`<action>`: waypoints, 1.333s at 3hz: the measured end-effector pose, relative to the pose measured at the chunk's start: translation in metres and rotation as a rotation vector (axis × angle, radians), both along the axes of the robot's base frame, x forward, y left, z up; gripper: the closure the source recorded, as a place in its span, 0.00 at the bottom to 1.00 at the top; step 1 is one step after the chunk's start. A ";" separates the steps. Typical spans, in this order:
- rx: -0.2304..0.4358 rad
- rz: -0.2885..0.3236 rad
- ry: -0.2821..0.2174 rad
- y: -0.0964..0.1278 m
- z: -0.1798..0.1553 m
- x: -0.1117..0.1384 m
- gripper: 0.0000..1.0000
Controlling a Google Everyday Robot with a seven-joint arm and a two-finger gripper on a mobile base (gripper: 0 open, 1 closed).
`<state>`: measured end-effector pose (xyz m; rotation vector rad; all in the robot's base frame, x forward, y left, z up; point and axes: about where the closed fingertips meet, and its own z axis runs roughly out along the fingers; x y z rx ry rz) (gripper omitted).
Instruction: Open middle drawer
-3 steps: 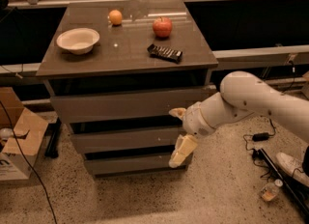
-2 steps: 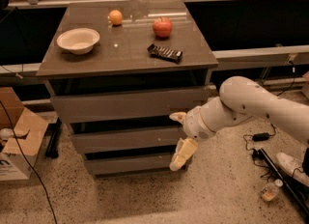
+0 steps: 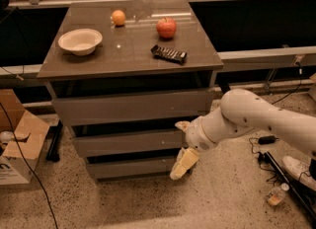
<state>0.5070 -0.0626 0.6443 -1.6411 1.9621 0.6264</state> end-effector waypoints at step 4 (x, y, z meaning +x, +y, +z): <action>-0.021 -0.107 0.066 -0.015 -0.093 0.007 0.00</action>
Offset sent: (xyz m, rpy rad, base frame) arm -0.0118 -0.0257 -0.0838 -0.0353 0.0704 -0.1042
